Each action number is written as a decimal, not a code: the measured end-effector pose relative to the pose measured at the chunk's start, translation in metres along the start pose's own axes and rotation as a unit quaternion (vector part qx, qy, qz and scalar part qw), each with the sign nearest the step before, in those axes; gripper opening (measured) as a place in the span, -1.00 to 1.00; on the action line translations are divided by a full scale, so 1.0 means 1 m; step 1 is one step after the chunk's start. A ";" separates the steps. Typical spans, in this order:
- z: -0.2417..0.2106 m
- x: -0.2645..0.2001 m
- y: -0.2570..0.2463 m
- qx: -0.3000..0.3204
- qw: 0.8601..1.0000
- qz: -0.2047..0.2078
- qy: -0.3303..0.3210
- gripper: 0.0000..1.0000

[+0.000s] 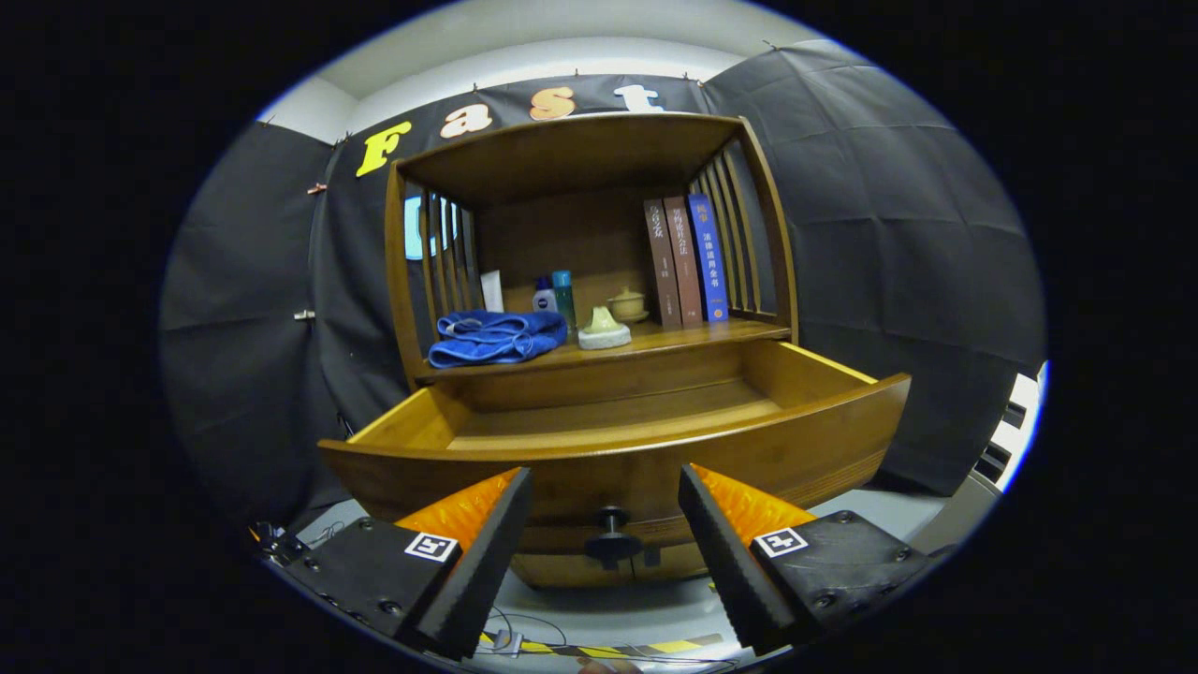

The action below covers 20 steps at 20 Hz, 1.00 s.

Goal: Pull open the drawer, take out the items inside it, and place them on the countertop above the cabinet.

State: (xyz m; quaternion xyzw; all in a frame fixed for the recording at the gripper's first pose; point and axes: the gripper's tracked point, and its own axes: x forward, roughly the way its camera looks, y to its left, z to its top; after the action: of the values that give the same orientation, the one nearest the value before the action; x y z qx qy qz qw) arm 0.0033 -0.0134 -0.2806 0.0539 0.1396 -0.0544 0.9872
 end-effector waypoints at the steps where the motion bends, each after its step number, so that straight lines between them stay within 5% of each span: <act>1: -0.006 0.004 0.000 -0.002 1.000 0.001 0.004 0.99; 20: -0.010 0.052 -0.008 -0.006 1.000 -0.005 0.018 0.98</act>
State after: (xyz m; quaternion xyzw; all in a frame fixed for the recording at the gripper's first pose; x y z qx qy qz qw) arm 0.0496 -0.0244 -0.3059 0.0487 0.1584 -0.0577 0.9845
